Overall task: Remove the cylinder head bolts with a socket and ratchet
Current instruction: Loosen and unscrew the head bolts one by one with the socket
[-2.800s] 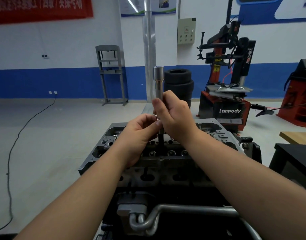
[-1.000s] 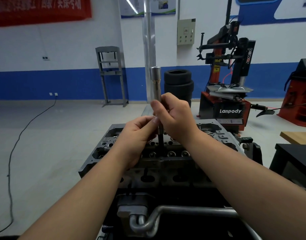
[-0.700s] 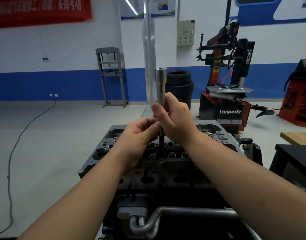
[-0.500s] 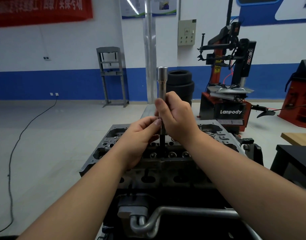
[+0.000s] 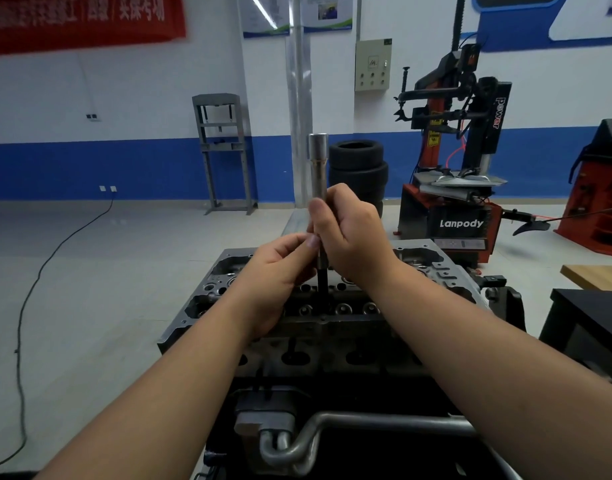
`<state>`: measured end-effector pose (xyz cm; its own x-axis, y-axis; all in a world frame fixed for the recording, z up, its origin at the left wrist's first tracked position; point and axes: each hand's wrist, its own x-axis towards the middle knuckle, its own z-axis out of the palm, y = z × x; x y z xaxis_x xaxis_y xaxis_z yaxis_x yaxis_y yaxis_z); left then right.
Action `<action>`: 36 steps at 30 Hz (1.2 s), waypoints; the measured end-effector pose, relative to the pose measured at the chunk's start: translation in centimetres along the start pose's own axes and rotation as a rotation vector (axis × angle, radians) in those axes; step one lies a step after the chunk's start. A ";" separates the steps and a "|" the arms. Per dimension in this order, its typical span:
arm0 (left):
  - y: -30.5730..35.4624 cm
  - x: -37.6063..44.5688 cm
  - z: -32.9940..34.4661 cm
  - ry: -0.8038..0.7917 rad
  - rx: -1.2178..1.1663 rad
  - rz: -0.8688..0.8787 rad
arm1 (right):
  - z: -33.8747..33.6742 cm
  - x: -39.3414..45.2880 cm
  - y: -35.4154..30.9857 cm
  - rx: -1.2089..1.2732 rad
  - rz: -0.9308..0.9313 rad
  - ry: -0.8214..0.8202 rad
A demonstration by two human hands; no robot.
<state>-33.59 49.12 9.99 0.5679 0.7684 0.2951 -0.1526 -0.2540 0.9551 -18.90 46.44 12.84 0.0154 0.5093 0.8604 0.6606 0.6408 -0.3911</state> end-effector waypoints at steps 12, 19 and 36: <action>0.2 -0.1 0.3 0.017 0.044 0.013 | 0.1 0.0 0.2 0.010 -0.006 0.047; 0.3 -0.1 -0.1 -0.060 0.036 -0.025 | 0.0 0.1 0.1 0.037 0.020 -0.006; -0.1 0.0 0.0 0.037 0.000 0.025 | 0.0 0.1 0.0 -0.013 -0.036 -0.035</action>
<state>-33.61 49.16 9.94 0.5333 0.7831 0.3200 -0.1666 -0.2736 0.9473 -18.92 46.53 12.91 -0.0350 0.5058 0.8619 0.6696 0.6521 -0.3555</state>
